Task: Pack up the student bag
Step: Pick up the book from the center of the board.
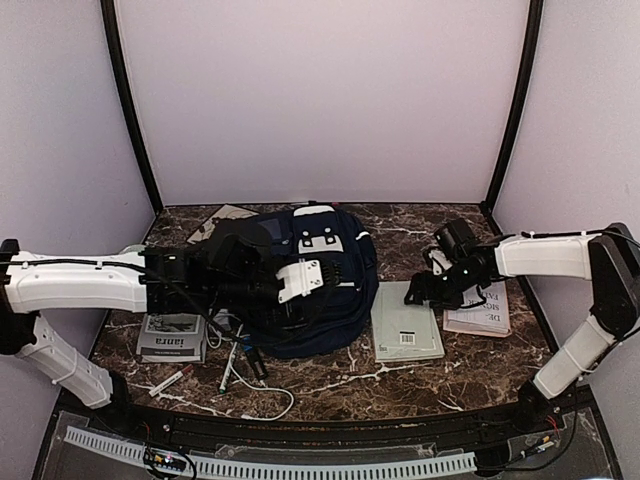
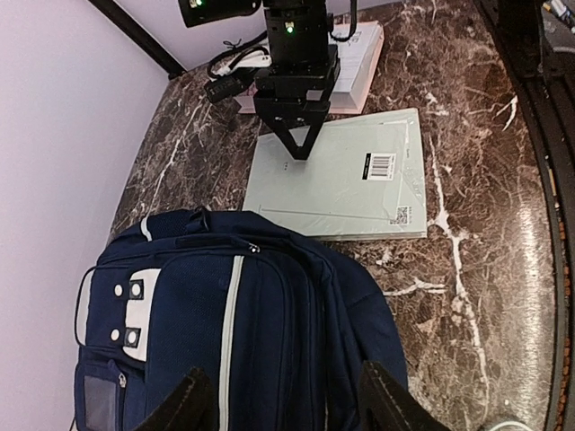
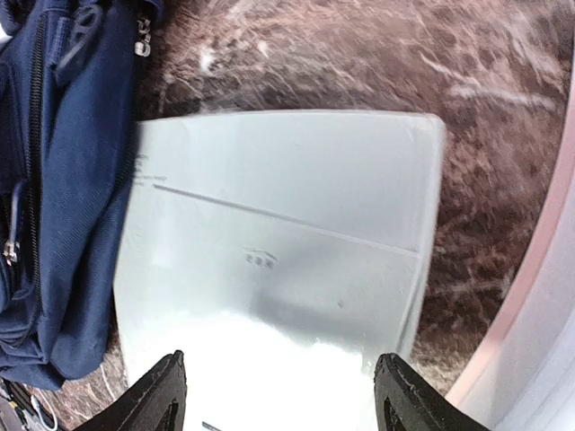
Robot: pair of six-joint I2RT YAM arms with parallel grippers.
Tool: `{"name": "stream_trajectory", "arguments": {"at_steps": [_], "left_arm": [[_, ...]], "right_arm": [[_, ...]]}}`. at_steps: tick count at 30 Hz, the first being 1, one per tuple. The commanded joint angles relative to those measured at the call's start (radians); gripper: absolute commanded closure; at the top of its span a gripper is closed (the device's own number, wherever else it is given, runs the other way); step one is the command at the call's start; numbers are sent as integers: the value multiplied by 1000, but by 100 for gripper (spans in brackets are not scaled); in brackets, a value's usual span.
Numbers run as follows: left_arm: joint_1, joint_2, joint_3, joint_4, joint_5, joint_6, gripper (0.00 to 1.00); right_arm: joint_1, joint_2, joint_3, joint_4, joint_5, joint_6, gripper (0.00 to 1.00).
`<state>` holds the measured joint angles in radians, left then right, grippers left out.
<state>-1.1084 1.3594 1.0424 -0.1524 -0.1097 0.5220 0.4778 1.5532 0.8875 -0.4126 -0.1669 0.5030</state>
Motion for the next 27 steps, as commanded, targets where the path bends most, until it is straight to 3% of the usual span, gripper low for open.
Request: {"name": "stream_trajectory", "arguments": {"at_steps": [1, 5, 15, 21, 24, 27], "left_arm": [[4, 189, 103, -50, -34, 107, 45], [4, 386, 249, -59, -138, 230, 54], [14, 690, 504, -123, 17, 419, 56], [28, 782, 626, -205, 153, 397, 59], [28, 811, 750, -355, 264, 362, 59], [31, 855, 865, -520, 282, 292, 62]], "right_arm": [[4, -7, -54, -8, 33, 32, 27], [3, -18, -63, -52, 77, 22, 25], [4, -2, -91, -85, 65, -9, 23], [5, -11, -150, 44, -90, 29, 25], [7, -9, -176, 96, -138, 62, 26], [7, -13, -168, 88, -114, 60, 27]]}}
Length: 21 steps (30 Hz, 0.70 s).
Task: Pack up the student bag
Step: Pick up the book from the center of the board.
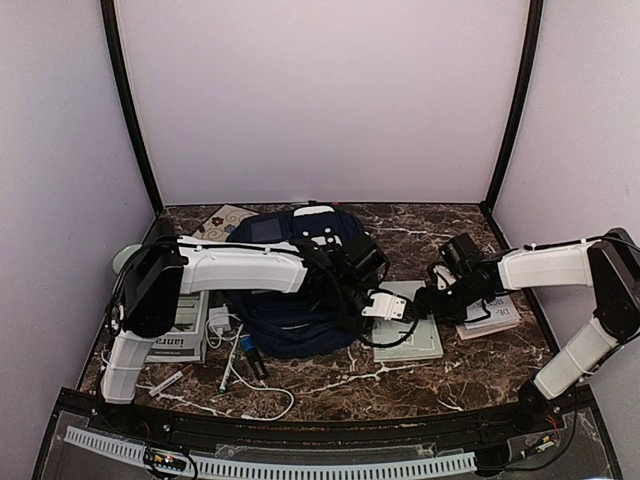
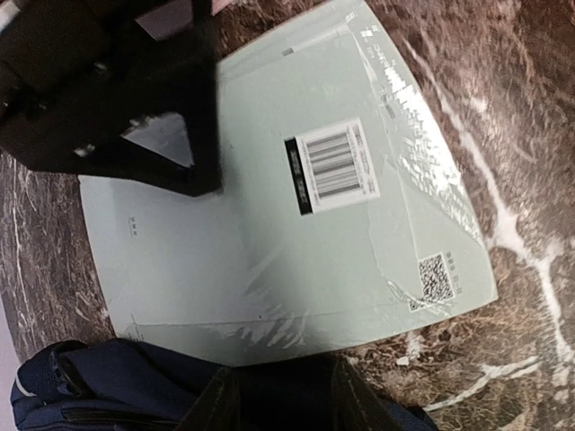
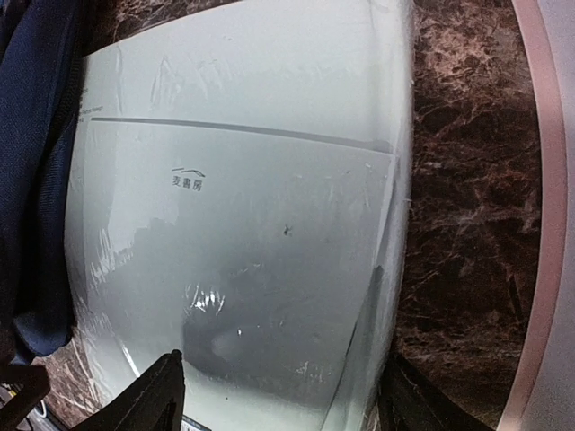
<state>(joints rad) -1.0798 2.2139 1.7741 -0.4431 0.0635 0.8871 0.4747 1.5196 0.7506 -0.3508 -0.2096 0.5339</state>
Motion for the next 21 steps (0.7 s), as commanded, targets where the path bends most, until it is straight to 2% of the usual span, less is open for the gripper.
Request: {"name": "stream_trajectory", "arguments": {"at_steps": [1, 4, 7, 12, 18, 21], "left_arm": [[7, 4, 144, -260, 111, -95, 63], [30, 3, 157, -312, 116, -212, 62], [46, 2, 169, -344, 163, -415, 61], [50, 2, 139, -342, 349, -686, 61], [82, -8, 64, -168, 323, -1018, 60], [92, -45, -90, 46, 457, -1270, 63]], "right_arm": [[10, 20, -22, 13, -51, 18, 27], [9, 50, 24, -57, 35, -14, 26], [10, 61, 31, -42, 41, -7, 26], [11, 13, -22, 42, 17, 26, 27], [16, -66, -120, 62, -23, 23, 27], [16, -76, -136, 57, -33, 17, 27]]}}
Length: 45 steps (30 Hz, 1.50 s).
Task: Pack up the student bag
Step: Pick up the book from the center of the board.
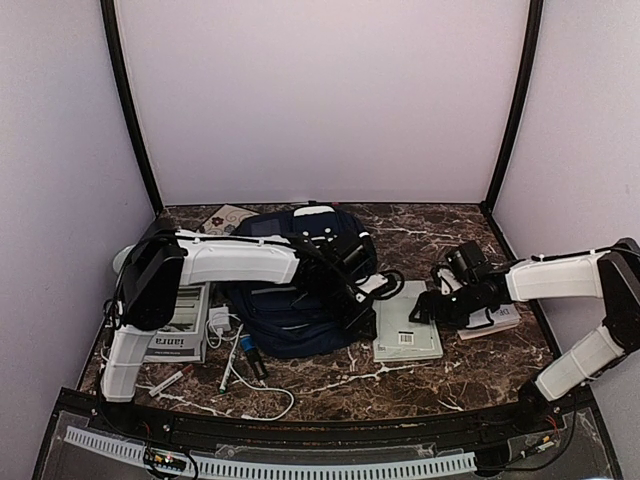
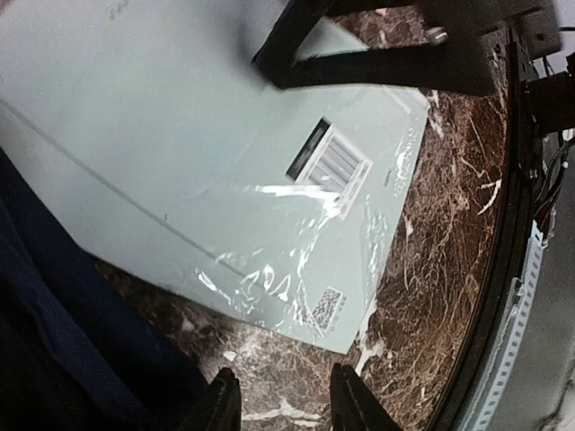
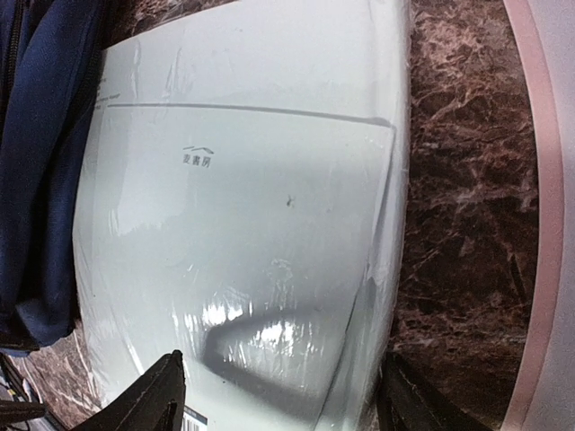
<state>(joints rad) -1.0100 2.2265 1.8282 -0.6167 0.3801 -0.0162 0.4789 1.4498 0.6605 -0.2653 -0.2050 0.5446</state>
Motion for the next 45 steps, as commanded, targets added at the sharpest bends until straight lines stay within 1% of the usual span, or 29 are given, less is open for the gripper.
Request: {"name": "stream_trajectory", "arguments": {"at_steps": [1, 3, 5, 7, 9, 11, 14, 17, 20, 22, 24, 28, 30, 32, 35, 38, 39, 41, 44, 45], "left_arm": [[20, -70, -205, 304, 178, -443, 64], [15, -92, -304, 431, 180, -569, 64], [3, -126, -389, 539, 118, -640, 63], [-12, -160, -449, 593, 38, -667, 60], [-18, -170, -461, 602, -47, -681, 58], [-18, -156, -462, 620, -75, -701, 58], [-23, -102, -425, 614, -32, -739, 58], [-29, -57, -399, 595, -15, -754, 59], [-33, -34, -424, 685, 17, -813, 60], [-40, -1, -401, 692, 26, -823, 60], [-44, 33, -394, 717, 65, -849, 61], [-48, 62, -440, 813, 134, -912, 63], [-48, 61, -453, 832, 144, -919, 64], [-50, 59, -450, 840, 156, -916, 65], [-57, 59, -422, 833, 156, -884, 66], [-61, 60, -378, 804, 141, -841, 66], [-61, 61, -372, 803, 138, -834, 66], [-59, 60, -364, 792, 132, -820, 67], [-59, 60, -362, 788, 129, -814, 67], [-59, 60, -366, 796, 133, -817, 67]], "right_arm": [[12, -8, -49, -26, -37, 9, 27], [12, -20, -55, -15, -48, 22, 27], [11, -33, -63, -2, -52, 39, 27], [12, -43, -73, 8, -46, 54, 27], [13, -54, -83, 20, -48, 71, 27], [15, -61, -99, 33, -50, 88, 27], [15, -52, -109, 44, -63, 103, 27], [15, -52, -114, 73, -116, 121, 27], [15, -68, -147, 167, -220, 159, 27], [15, -68, -154, 227, -285, 194, 27], [18, -79, -160, 293, -349, 238, 27], [28, -161, -180, 436, -440, 342, 28], [34, -206, -192, 507, -476, 405, 28], [43, -255, -202, 540, -483, 454, 28], [52, -335, -209, 498, -449, 478, 28], [53, -380, -209, 394, -382, 450, 28], [53, -384, -208, 350, -363, 438, 28], [53, -379, -213, 313, -335, 425, 29], [53, -356, -219, 311, -323, 427, 33], [55, -350, -220, 319, -321, 431, 36]]}}
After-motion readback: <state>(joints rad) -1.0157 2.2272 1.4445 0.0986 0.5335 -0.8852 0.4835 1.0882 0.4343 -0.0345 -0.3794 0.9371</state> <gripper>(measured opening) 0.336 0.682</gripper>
